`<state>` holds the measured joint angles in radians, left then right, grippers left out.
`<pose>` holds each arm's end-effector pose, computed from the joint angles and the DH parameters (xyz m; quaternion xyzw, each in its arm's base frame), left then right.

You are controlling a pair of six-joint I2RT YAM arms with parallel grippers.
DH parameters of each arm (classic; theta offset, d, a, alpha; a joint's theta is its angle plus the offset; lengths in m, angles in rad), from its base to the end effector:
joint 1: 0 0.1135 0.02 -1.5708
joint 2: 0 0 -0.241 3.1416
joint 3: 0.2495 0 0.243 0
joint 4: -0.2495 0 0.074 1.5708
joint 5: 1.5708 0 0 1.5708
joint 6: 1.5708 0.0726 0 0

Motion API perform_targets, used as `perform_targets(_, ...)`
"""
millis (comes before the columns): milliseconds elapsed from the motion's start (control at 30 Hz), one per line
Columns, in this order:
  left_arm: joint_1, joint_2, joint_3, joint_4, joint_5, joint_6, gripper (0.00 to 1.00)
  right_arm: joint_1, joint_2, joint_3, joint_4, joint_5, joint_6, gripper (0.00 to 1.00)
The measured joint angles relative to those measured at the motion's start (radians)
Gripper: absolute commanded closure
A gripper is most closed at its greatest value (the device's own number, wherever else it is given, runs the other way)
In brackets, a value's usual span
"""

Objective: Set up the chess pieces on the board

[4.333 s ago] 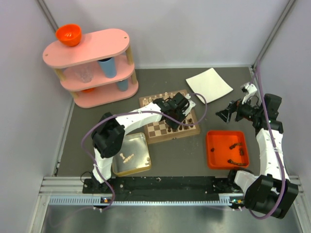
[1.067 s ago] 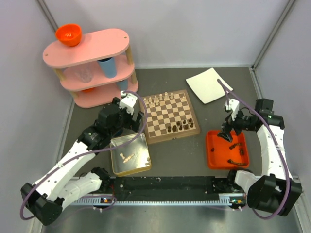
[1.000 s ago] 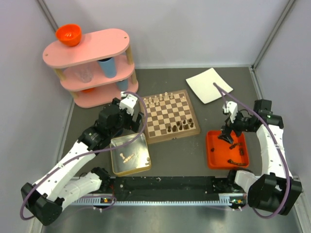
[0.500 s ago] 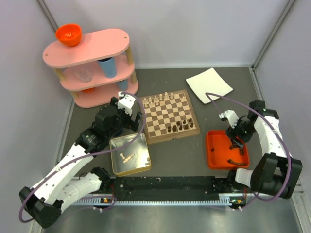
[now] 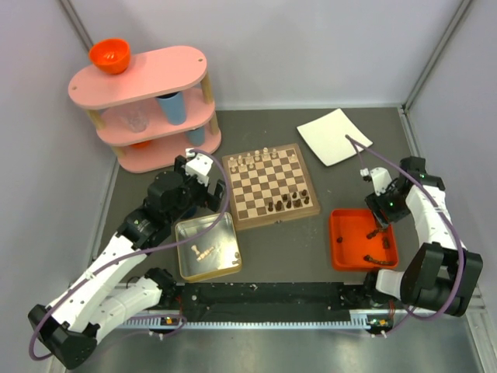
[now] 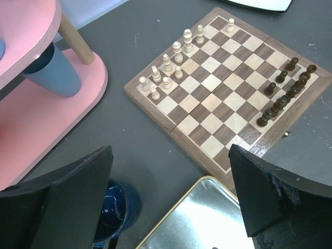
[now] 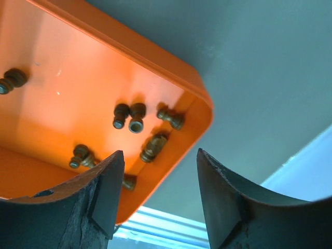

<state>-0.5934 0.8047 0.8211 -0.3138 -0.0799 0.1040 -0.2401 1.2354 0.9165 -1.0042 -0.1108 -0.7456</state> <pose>0.1917 -0.1223 0.3081 0.2522 0.7632 -0.1128 0.5842 0.2146 -0.0443 0.1825 -0.2544 0.9576 -0.0100 0.1347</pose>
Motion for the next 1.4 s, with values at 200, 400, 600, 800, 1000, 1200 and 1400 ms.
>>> perform_targets(200, 0.0, 0.001, -0.006, -0.001, 0.008, 0.0, 0.01, 0.016, 0.023, -0.072, 0.016, -0.087, -0.047, 0.59)
perform_targets(400, 0.0, 0.005, -0.007, 0.0, 0.008, 0.001, 0.01, 0.016, 0.042, -0.074, 0.016, -0.122, -0.154, 0.6)
perform_targets(600, 0.0, 0.013, -0.008, 0.0, 0.008, 0.002, 0.01, 0.017, 0.105, -0.074, 0.019, -0.122, -0.214, 0.62)
perform_targets(800, 0.0, 0.018, -0.01, 0.0, 0.008, 0.003, 0.01, 0.018, 0.136, -0.074, 0.028, -0.116, -0.225, 0.66)
perform_targets(1000, 0.0, 0.018, -0.013, 0.0, 0.008, 0.004, 0.01, 0.018, 0.156, -0.079, 0.033, -0.114, -0.23, 0.74)
perform_targets(1200, 0.0, 0.018, -0.014, 0.0, 0.008, 0.003, 0.01, 0.018, 0.162, -0.079, 0.035, -0.113, -0.23, 0.95)
perform_targets(1400, 0.0, 0.019, -0.014, 0.0, 0.008, 0.004, 0.01, 0.018, 0.152, -0.079, 0.032, -0.114, -0.227, 1.0)
